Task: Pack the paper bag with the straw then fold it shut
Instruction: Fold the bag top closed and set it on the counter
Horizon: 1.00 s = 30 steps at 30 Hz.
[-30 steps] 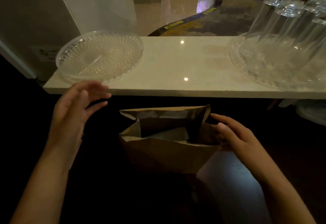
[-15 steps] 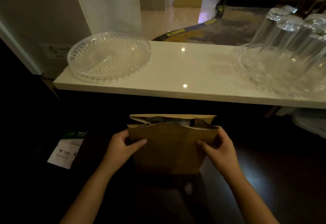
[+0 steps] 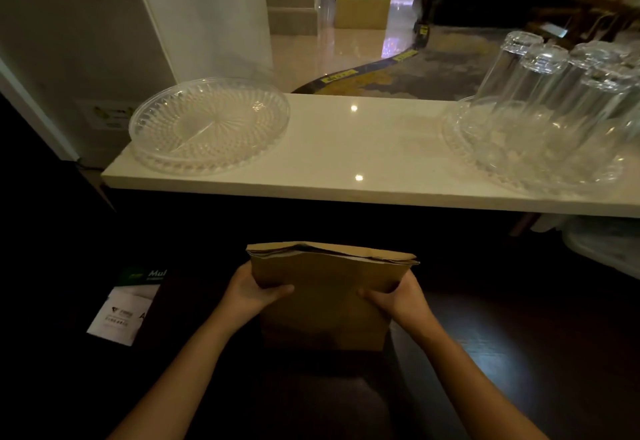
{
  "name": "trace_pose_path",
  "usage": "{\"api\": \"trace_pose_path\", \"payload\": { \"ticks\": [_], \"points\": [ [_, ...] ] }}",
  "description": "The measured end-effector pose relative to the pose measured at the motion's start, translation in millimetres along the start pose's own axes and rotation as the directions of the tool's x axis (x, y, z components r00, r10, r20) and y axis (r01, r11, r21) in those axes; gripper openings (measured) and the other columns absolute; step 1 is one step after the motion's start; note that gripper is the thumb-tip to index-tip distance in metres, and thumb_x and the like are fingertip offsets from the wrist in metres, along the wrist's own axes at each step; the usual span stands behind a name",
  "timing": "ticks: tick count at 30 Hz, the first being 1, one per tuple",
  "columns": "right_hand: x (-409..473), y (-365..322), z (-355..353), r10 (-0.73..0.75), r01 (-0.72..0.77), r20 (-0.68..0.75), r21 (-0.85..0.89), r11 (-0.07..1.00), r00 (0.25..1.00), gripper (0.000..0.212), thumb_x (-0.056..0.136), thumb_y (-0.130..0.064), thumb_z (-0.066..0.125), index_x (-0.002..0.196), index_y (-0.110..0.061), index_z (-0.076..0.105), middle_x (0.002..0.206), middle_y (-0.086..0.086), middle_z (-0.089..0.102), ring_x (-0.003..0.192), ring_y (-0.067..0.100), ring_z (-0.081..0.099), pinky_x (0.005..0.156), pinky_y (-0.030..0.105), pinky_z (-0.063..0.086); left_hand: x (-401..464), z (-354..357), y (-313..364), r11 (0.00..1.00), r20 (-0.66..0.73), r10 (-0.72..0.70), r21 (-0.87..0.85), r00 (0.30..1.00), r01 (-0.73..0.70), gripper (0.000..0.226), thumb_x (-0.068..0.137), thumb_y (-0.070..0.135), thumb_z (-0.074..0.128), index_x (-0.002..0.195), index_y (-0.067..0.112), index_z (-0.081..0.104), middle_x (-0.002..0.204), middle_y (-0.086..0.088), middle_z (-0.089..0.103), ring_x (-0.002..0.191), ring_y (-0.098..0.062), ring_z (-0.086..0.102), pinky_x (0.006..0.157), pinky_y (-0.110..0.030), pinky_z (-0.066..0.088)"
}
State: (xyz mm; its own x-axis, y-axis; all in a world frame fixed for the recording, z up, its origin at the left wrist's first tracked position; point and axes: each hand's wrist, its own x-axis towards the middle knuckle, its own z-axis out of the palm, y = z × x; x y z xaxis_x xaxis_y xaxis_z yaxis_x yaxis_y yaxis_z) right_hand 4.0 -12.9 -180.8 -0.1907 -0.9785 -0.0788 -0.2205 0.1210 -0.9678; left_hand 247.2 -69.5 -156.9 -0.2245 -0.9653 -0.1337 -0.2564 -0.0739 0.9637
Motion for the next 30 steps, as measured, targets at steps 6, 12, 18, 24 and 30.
{"api": "trace_pose_path", "payload": {
  "ticks": [6,12,18,24,30],
  "points": [
    [8,-46,-15,-0.152,0.150,0.013,0.102,0.983,0.988,0.019,0.076,0.001,0.066,0.074,-0.018,0.065,0.061,-0.015,0.070,0.061,0.000,0.064,0.056,0.016,0.050,17,-24,38,0.978,-0.001,0.194,0.080,0.981,-0.194,0.025,0.072,-0.003,0.070,0.074,0.022,0.067,0.063,0.026,0.070,0.065,0.008,0.063,0.064,-0.006,0.048],
    [7,-79,-31,-0.283,0.278,0.084,0.073,0.958,0.955,0.026,0.085,-0.002,0.054,0.097,-0.022,0.067,0.085,-0.016,0.071,0.086,-0.002,0.064,0.069,0.010,0.050,21,-34,63,0.956,0.103,0.258,0.120,0.961,-0.270,0.033,0.084,0.008,0.060,0.082,0.039,0.073,0.083,0.024,0.073,0.082,0.002,0.067,0.068,-0.012,0.052],
    [3,-75,-40,-0.260,0.251,0.149,0.072,0.965,0.954,0.036,0.087,0.003,0.046,0.096,-0.022,0.070,0.091,-0.021,0.072,0.092,-0.001,0.064,0.074,0.009,0.047,13,-35,61,0.951,0.173,0.263,0.120,0.949,-0.286,0.053,0.089,0.002,0.049,0.087,0.051,0.069,0.092,0.036,0.068,0.100,0.010,0.060,0.081,-0.006,0.047],
    [1,-78,-45,-0.261,0.269,0.199,-0.012,0.963,0.945,0.033,0.084,0.001,0.054,0.090,-0.026,0.072,0.088,-0.021,0.071,0.087,0.002,0.064,0.069,0.013,0.052,9,-41,59,0.942,0.224,0.294,0.097,0.929,-0.321,0.041,0.083,0.003,0.060,0.088,0.042,0.072,0.095,0.026,0.071,0.099,0.000,0.063,0.076,-0.011,0.050],
    [-3,-79,-43,-0.306,0.319,0.128,-0.095,0.943,0.943,0.021,0.080,-0.004,0.063,0.085,-0.024,0.062,0.075,-0.016,0.065,0.062,0.000,0.057,0.054,0.010,0.045,5,-34,77,0.887,0.195,0.400,0.163,0.895,-0.432,0.027,0.074,0.045,0.055,0.081,0.025,0.073,0.099,0.008,0.070,0.098,-0.004,0.062,0.085,-0.016,0.045]
  ]
}}
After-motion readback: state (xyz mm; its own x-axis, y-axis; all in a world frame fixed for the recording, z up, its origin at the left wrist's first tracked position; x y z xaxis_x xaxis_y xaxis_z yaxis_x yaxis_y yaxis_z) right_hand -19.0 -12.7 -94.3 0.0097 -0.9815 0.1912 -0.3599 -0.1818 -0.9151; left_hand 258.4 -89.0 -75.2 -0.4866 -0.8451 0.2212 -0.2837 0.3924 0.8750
